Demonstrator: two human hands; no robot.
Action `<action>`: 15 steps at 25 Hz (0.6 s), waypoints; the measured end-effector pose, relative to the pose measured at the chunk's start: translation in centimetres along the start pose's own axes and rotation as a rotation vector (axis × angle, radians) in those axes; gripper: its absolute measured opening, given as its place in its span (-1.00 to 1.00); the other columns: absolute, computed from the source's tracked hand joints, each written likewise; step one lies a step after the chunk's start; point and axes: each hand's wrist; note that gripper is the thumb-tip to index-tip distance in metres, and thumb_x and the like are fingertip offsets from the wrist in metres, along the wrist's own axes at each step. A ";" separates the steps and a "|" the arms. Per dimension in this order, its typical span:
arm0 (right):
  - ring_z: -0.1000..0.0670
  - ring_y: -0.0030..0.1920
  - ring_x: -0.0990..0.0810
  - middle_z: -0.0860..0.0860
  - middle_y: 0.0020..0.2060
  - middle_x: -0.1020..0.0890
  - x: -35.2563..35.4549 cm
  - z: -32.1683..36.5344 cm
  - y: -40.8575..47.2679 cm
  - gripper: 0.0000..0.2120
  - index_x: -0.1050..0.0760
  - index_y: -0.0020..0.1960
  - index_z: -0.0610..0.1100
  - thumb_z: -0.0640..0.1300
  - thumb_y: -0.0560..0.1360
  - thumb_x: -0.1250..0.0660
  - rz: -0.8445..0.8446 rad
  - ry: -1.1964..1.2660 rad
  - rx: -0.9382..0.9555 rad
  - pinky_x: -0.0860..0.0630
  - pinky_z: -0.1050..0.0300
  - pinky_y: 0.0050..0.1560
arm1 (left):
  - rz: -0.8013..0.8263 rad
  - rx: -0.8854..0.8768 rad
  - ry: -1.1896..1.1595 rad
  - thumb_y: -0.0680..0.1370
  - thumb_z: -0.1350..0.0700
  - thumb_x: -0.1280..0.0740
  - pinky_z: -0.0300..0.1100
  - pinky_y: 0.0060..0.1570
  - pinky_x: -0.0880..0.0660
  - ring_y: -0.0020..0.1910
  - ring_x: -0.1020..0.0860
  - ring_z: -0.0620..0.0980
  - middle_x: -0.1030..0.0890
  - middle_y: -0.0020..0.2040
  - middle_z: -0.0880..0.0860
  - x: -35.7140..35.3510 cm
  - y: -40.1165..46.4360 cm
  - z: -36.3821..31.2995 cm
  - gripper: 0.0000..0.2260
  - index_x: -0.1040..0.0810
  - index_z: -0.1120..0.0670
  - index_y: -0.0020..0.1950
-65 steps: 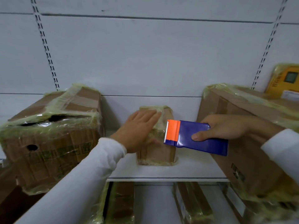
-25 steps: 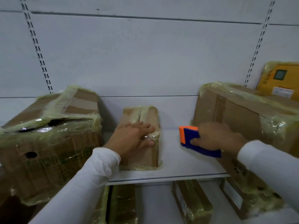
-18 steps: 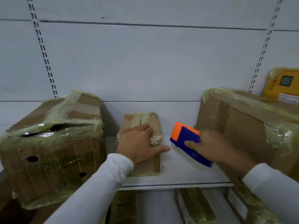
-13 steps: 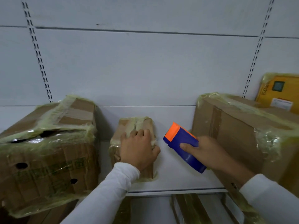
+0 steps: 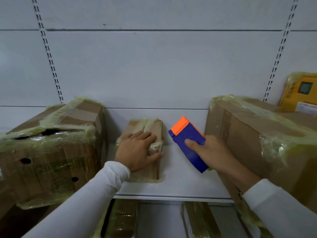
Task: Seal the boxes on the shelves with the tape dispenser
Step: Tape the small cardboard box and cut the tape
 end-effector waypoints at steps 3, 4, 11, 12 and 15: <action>-0.03 -0.35 -0.61 -0.03 -0.34 -0.62 -0.4 -0.5 0.1 -0.67 -0.52 -0.15 -0.13 0.16 0.50 -0.37 -0.088 0.071 0.033 -0.42 0.20 -0.37 | 0.026 0.023 0.043 0.35 -0.49 0.03 -0.09 0.09 -0.36 0.18 -0.47 -0.06 -0.52 0.16 -0.15 -0.3 1.4 -2.1 -0.36 -0.46 -0.11 0.15; 0.00 -0.35 -0.61 -0.01 -0.33 -0.62 -0.2 -0.5 0.1 -0.69 -0.52 -0.13 -0.11 0.15 0.50 -0.37 -0.124 0.093 0.047 -0.42 0.21 -0.39 | 0.033 0.026 0.047 0.35 -0.50 0.00 -0.09 0.06 -0.35 0.16 -0.47 -0.05 -0.52 0.14 -0.15 -0.5 2.0 -2.7 -0.39 -0.45 -0.10 0.12; 0.07 -0.41 -0.57 0.03 -0.38 -0.59 1.8 -0.5 -1.3 -0.72 -0.50 -0.15 -0.11 0.12 0.51 -0.37 -0.156 0.114 0.060 -0.36 0.30 -0.44 | 0.067 0.052 -0.169 0.31 -0.44 -0.30 -0.11 0.09 -0.34 0.20 -0.46 0.04 -0.52 0.18 -0.02 0.0 4.2 -5.3 -0.35 -0.47 0.01 0.18; 0.08 -0.44 -0.54 0.04 -0.42 -0.57 2.1 0.0 -1.5 -0.71 -0.49 -0.19 -0.10 0.11 0.51 -0.37 -0.154 0.101 0.058 -0.34 0.31 -0.45 | 0.044 0.048 -0.191 0.31 -0.43 -0.31 -0.10 0.15 -0.34 0.24 -0.45 0.05 -0.50 0.26 0.00 0.7 3.6 -4.7 -0.30 -0.46 0.02 0.26; -0.02 -0.42 -0.56 -0.03 -0.43 -0.58 2.2 3.4 -2.2 -0.64 -0.47 -0.28 -0.12 0.13 0.51 -0.37 -0.147 0.063 0.070 -0.36 0.20 -0.40 | -0.025 0.013 -0.211 0.33 -0.45 -0.28 -0.09 0.24 -0.35 0.31 -0.41 0.01 -0.44 0.35 -0.03 4.3 0.7 -1.3 -0.25 -0.42 0.00 0.35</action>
Point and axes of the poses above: each hand's wrist, its own y-axis towards the middle knuckle, its own x-axis out of the back of the hand, z = x × y
